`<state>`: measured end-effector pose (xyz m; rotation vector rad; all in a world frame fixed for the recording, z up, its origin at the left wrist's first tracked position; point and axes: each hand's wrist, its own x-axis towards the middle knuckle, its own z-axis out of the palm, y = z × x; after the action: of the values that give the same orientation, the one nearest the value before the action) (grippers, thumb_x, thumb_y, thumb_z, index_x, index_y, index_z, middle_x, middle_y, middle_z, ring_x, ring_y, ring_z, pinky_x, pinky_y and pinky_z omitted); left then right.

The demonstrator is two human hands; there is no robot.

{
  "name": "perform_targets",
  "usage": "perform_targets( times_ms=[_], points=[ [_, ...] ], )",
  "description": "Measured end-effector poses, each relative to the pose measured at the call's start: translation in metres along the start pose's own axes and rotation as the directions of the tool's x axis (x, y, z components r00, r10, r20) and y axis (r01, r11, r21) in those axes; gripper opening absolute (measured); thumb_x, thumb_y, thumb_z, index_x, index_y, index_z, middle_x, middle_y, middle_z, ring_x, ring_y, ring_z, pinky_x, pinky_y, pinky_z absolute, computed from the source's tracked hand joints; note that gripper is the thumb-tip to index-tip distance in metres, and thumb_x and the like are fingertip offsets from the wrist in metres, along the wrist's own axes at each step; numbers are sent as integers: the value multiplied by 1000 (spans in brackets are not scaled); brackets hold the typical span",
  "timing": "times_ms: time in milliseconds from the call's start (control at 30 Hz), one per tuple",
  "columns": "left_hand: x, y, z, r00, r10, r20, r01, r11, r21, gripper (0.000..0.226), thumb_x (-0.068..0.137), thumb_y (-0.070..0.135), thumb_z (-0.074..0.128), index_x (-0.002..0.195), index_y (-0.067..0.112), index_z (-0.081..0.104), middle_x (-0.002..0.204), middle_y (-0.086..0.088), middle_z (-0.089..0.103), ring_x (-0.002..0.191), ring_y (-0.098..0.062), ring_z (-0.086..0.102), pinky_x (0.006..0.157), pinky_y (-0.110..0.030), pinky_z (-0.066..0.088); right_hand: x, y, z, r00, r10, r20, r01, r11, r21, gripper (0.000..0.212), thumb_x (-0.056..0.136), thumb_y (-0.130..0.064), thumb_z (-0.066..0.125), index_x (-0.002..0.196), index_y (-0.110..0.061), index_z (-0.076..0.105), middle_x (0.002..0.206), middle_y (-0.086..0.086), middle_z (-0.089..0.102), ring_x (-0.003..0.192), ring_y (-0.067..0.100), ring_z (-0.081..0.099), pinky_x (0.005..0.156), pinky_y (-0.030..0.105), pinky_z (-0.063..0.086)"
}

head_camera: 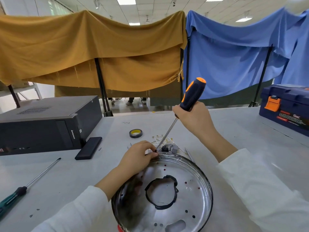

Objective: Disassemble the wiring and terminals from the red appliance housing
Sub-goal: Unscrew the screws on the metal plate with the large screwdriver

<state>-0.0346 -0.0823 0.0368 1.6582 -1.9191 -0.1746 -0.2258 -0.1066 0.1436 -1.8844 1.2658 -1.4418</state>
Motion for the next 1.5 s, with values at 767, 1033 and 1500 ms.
perform_targets(
  times_ms=[767,1033,1500],
  points=[
    [-10,-92,-15,920,-372,-125,355,925,-139,6,86,22,68,87,24,73,87,10,69,79,-2,58,68,-11,37,-24,64,55,767,-65,638,219,962,-164,27,80,1,63,90,-21,50,95,12,60,90,30,59,81,40,50],
    [45,-119,16,930,-365,-48,368,911,186,22,91,14,55,103,22,71,106,5,68,95,-14,59,76,-27,45,-27,96,75,718,4,696,279,914,-293,27,81,-8,55,100,-26,46,101,3,50,95,22,46,84,43,45],
    [93,-108,12,924,-357,138,172,709,684,21,88,6,52,102,12,67,108,-9,60,95,-29,58,73,-31,47,-28,96,73,698,17,716,254,929,-270,37,80,-9,59,96,-36,39,103,0,48,94,18,43,75,34,43]
  ],
)
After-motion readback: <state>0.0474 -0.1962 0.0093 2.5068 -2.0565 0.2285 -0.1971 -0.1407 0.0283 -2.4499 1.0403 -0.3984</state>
